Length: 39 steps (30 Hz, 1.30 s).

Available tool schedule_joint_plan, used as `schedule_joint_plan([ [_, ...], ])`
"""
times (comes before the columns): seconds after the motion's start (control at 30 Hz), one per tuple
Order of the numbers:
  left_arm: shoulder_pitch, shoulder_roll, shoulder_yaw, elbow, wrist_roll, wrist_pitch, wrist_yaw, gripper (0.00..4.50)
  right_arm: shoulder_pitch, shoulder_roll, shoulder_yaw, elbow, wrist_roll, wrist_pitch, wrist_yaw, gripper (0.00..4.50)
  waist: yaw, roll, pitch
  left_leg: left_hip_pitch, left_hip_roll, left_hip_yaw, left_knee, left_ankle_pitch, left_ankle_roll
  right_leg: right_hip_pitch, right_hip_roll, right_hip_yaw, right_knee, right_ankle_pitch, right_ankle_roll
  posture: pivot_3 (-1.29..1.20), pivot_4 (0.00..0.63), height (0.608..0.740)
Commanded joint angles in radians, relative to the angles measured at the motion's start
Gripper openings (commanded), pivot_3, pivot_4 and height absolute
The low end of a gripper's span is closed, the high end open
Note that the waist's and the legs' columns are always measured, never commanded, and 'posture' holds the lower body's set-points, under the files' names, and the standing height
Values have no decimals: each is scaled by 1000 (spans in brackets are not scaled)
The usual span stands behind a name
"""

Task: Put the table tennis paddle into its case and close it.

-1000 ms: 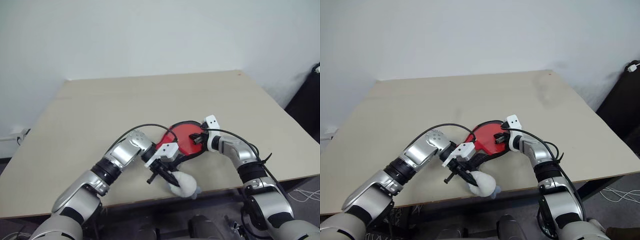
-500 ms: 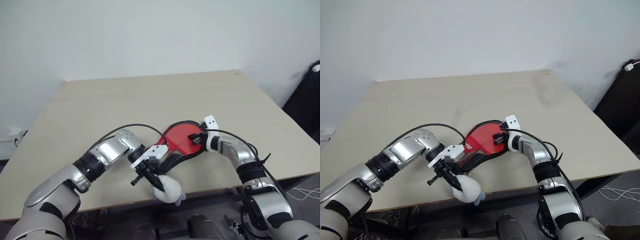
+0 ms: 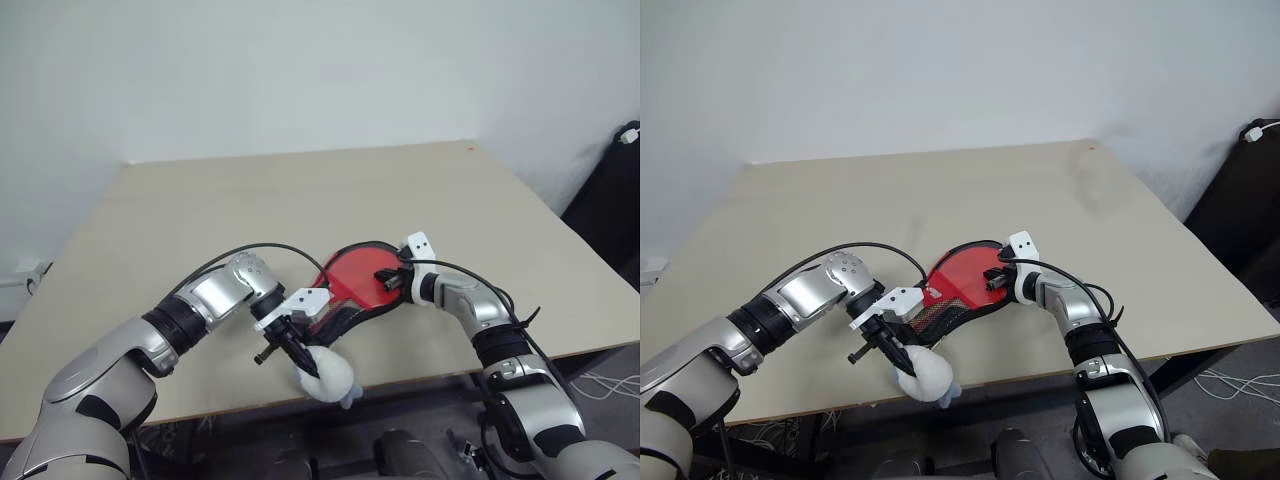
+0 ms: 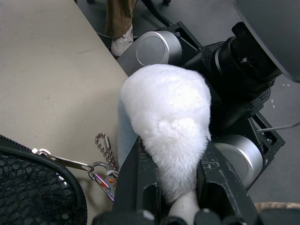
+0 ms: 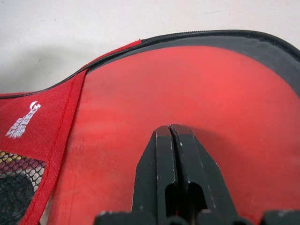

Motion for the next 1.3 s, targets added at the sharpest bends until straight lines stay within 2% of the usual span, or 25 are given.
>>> schedule_joint_plan([
  [0.03,4,-4,58,18,3,9,-5,717,14,2,7,19,-16,11,-2,0,0,0,0,0,0,0,0,0,0,0,0,0,0,0,0,0,0,740],
  [0.43,8,8,78,-10,-69,74,-5,4074,3,3,12,29,-21,8,3,0,-1,0,0,0,-2,4,0,0,0,0,0,7,-1,0,0,0,0,740],
  [0.5,8,14,87,-24,-98,94,-5,4460,1,4,13,33,-22,6,5,0,-1,0,0,0,-2,4,0,0,0,0,0,8,-1,0,0,0,0,740],
  [0.6,9,18,101,-31,-112,103,-5,4460,-3,5,15,38,-23,3,8,0,-1,0,0,0,-2,4,0,0,0,0,0,8,-1,0,0,0,0,740],
  [0.7,25,6,168,-29,-128,125,-5,4460,-8,8,17,44,-24,0,9,0,-2,0,0,0,-2,4,0,0,0,0,0,8,-1,0,0,0,0,740],
  [0.83,44,-63,338,17,-141,190,15,4460,-14,12,13,48,-22,-19,12,0,-1,0,0,0,-2,4,1,0,0,0,0,8,-1,0,0,0,0,740],
  [0.97,48,-152,510,117,-120,203,158,4460,-9,13,1,15,-17,-42,13,0,-5,0,0,0,-2,5,1,0,0,-1,0,9,-1,0,0,0,0,740],
  [1.1,55,-233,665,238,-58,70,339,4460,10,5,0,-67,-21,-68,0,0,-5,0,0,-1,-2,4,0,0,0,-2,0,9,-1,1,3,0,0,740],
  [1.3,61,-291,793,484,111,-224,639,4460,38,5,-36,-172,-27,-98,-85,0,-2,0,0,-3,-3,4,-1,0,0,-3,0,10,-2,2,3,0,0,740],
])
